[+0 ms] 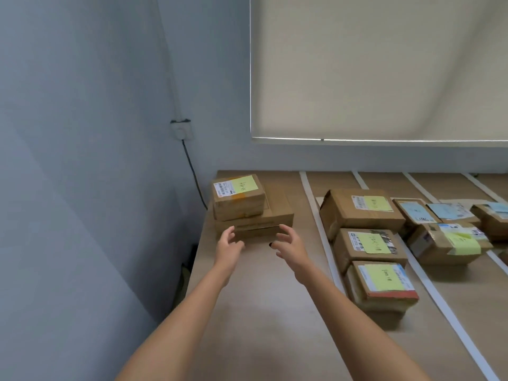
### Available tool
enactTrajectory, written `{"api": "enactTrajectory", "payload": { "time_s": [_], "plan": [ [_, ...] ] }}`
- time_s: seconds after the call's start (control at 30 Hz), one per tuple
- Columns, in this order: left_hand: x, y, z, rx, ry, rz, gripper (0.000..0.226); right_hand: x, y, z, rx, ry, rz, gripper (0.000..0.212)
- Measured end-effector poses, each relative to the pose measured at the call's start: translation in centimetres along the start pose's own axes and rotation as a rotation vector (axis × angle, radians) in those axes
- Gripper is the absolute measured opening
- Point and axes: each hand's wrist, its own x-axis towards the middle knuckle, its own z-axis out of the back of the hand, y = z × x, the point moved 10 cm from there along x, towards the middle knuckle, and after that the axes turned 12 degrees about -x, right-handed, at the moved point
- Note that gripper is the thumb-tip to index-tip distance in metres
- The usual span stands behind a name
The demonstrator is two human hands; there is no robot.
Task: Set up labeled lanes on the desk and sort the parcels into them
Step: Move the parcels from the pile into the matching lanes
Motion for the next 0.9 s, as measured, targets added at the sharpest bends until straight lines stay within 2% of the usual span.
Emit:
{"api": "enactTrajectory", "payload": {
  "time_s": [0.2, 0.47, 0.7, 0.9],
  "plan": [
    [7.7, -0.9, 4.3, 0.019, -0.014, -0.005, 0.059, 6.9, 2.4, -1.9, -0.048, -0.025, -0.006, 0.062],
    [17.3, -0.3, 6.0, -0.129, -0.066, 0.039, 0.063, 17.3, 2.5, -3.0, -0.034, -0.148, -0.033, 0.07],
    [20.8, 3.0, 4.1, -0.18, -0.023, 0.068, 0.052, 21.5, -0.1, -5.4, 0.02, -0.166, -0.021, 0.079],
    [20.2, 2.2, 3.4, -0.21, -0.009, 0.045, 0.047, 20.6, 0.2, -5.0, 0.07, -0.177, 0.044, 0.078]
  ]
}}
